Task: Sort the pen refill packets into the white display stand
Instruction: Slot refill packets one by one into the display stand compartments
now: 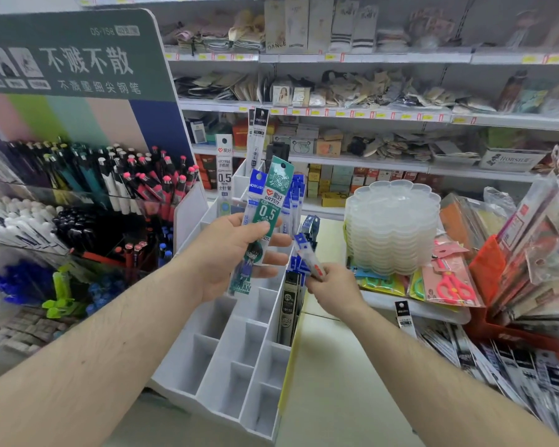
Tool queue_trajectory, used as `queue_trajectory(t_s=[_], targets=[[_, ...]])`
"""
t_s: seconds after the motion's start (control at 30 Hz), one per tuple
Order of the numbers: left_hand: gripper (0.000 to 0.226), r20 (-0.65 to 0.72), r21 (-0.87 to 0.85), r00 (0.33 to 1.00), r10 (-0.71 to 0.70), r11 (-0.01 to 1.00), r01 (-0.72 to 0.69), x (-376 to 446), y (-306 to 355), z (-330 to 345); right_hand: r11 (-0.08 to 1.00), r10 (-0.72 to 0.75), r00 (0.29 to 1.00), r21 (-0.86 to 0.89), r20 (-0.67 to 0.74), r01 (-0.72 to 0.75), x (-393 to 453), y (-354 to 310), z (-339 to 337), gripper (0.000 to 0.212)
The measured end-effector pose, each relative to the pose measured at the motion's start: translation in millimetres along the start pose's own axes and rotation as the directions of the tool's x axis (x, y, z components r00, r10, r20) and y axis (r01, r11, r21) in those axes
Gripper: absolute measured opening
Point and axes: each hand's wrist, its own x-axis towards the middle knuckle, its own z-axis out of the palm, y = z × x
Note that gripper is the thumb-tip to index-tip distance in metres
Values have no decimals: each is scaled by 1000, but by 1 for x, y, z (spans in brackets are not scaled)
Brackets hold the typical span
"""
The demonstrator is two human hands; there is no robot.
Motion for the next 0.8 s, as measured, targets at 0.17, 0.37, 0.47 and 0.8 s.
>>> queue_trajectory(t_s=[0.17, 0.37, 0.47, 0.8], targets=[[17, 6, 11, 1000, -2, 1000, 2, -2, 0, 0, 997, 76, 991, -4, 113, -76, -1, 4, 12, 11], [16, 24, 13, 1000, 0, 1000, 0, -4, -1, 1, 939, 137, 990, 322, -29, -121, -15, -11, -11, 8], [16, 28, 23, 1000, -3, 1000, 2, -2, -2, 1, 707, 173, 985, 697, -3, -122, -36, -39, -32, 7], [20, 173, 78, 977, -128, 990, 116, -6, -3, 2, 662, -114, 992, 748, 49, 39, -71, -121, -58, 5]])
